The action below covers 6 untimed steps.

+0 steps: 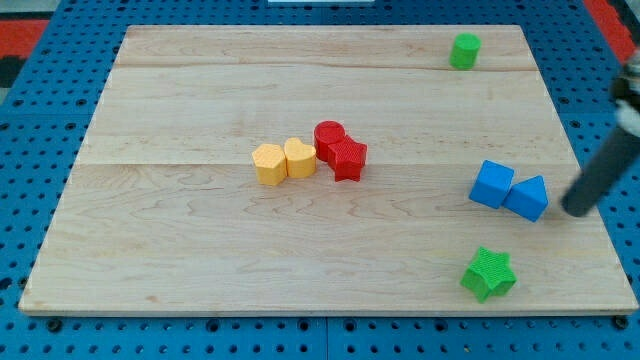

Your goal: Separate the blue cube and blue triangle from each other

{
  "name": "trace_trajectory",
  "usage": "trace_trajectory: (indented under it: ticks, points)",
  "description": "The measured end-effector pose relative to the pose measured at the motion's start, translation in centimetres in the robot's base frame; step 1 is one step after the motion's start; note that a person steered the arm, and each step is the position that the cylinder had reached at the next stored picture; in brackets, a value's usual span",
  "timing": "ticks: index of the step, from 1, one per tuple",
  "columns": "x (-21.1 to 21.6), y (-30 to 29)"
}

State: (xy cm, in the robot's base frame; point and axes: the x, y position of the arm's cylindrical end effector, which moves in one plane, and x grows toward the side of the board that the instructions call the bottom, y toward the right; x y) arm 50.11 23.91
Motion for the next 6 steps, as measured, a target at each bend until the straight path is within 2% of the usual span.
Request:
trace_trajectory:
  ticks: [1,2,3,4,5,6]
  points:
    - [-2.0,-8.3]
    - [-1.8,-12.7]
    - [-0.4,-10.0]
    - [-1.5,-16.0]
    - [-5.8,-15.2]
    - [-6.6,-13.9]
